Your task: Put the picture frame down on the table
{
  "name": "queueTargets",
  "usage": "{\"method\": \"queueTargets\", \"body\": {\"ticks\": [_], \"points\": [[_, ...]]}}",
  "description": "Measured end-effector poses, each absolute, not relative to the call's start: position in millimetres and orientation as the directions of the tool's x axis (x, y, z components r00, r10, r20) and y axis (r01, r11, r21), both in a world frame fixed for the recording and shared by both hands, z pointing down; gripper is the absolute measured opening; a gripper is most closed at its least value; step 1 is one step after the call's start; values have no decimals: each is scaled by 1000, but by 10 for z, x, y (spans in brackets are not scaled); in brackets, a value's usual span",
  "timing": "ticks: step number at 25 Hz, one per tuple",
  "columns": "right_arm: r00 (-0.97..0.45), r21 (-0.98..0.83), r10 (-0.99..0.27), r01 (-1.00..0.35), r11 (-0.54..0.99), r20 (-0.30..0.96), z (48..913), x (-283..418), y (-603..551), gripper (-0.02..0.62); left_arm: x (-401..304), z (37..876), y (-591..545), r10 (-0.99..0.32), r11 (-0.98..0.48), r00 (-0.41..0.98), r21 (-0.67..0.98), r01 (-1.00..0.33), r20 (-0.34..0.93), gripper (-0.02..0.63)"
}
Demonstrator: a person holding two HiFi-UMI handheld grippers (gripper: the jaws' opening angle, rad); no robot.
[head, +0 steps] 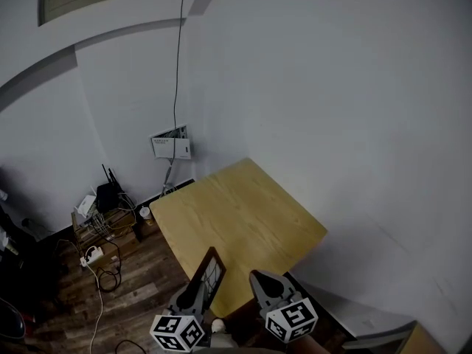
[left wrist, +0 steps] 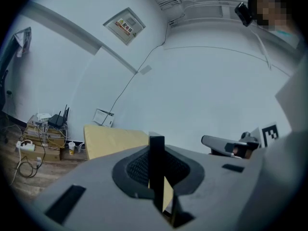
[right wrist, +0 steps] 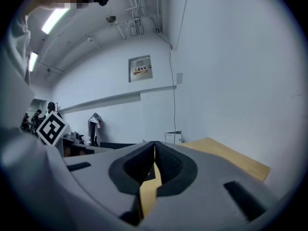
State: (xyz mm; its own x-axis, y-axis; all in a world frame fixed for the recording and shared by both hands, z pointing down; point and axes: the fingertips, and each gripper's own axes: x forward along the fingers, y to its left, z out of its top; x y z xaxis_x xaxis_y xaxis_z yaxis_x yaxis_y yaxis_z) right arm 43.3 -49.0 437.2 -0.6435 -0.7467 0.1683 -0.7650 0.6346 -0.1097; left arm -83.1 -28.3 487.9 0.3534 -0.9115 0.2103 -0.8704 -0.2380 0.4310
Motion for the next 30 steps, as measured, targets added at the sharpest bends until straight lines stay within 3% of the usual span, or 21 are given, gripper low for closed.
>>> {"method": "queueTargets", "body": {"ticks": [30], "points": [[-566,-117,-786,-823,556,249,4780,64,-1740,0,-1052,5377,-1770,-831,-315,485,490,-813,271,28]]}}
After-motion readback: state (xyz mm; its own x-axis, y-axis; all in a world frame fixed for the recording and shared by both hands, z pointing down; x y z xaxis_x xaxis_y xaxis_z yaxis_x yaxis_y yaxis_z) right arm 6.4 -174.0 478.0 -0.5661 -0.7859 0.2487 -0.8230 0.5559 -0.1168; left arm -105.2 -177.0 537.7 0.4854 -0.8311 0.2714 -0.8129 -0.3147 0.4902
